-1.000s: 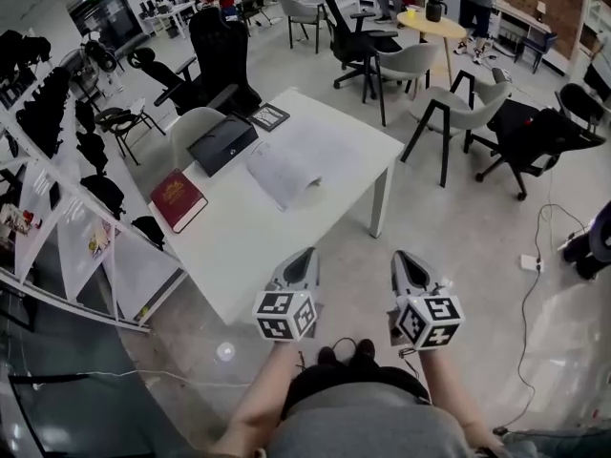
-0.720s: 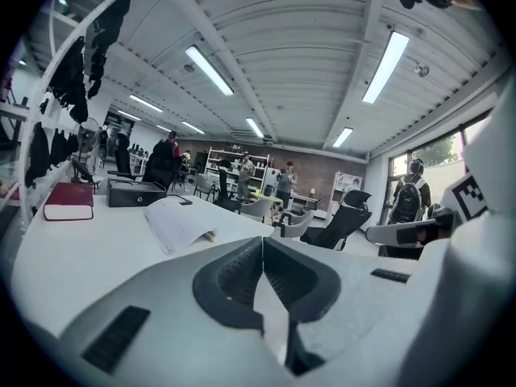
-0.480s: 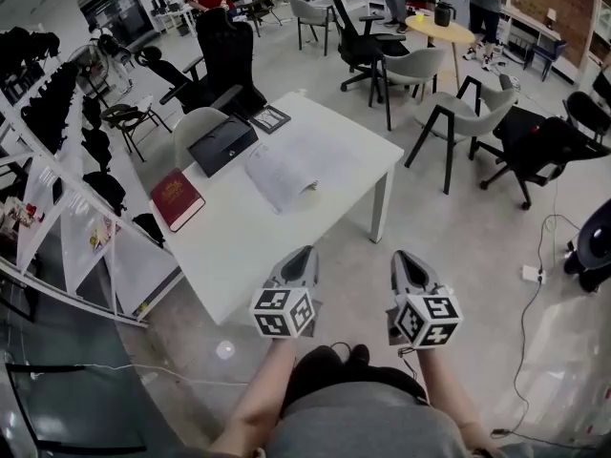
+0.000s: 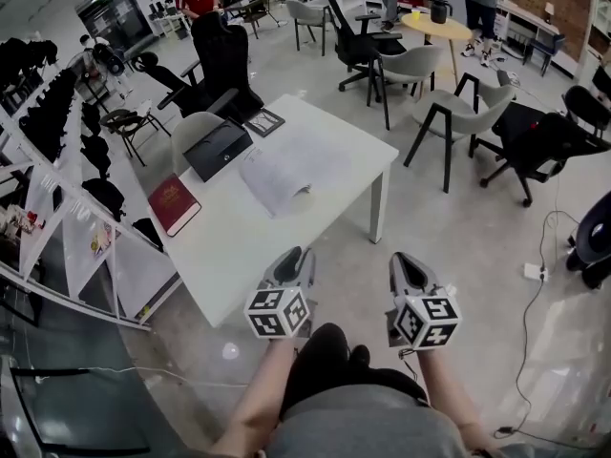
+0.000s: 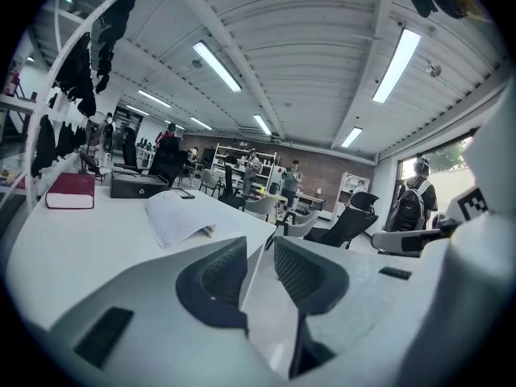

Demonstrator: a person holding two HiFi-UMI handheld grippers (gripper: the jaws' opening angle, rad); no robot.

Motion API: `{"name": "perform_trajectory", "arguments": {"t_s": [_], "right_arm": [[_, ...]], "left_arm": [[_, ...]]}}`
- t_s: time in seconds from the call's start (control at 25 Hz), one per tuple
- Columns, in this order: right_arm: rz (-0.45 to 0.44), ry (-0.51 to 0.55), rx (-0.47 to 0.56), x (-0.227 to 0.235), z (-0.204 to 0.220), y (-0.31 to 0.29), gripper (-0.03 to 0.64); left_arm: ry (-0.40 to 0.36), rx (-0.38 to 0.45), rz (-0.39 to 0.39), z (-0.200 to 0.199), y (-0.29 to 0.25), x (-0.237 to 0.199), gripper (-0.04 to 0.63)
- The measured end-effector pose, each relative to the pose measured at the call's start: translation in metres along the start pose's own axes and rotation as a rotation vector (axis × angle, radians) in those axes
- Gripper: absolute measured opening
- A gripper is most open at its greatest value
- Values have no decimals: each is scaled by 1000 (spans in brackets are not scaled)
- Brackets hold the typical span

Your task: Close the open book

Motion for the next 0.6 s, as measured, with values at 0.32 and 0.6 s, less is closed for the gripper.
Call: {"name": "perform_trajectory", "arguments": {"t_s": [0.32, 0.6], "right_arm": [[3, -8, -13, 11, -1, -4, 3], [25, -18, -16, 27, -6, -18, 3]], "left_arm": [[17, -22, -11, 1, -14, -2, 118], [25, -47, -24, 2, -37, -10, 129]]}}
Point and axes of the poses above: the fingertips, and each gripper's own axes: y backward along the fingers, x to its right, z out of its underside, the point moved 4 cm from there along y, backward along the fingers, and after that the axes turned 9 degrees about -z, right-handed, at the moved point
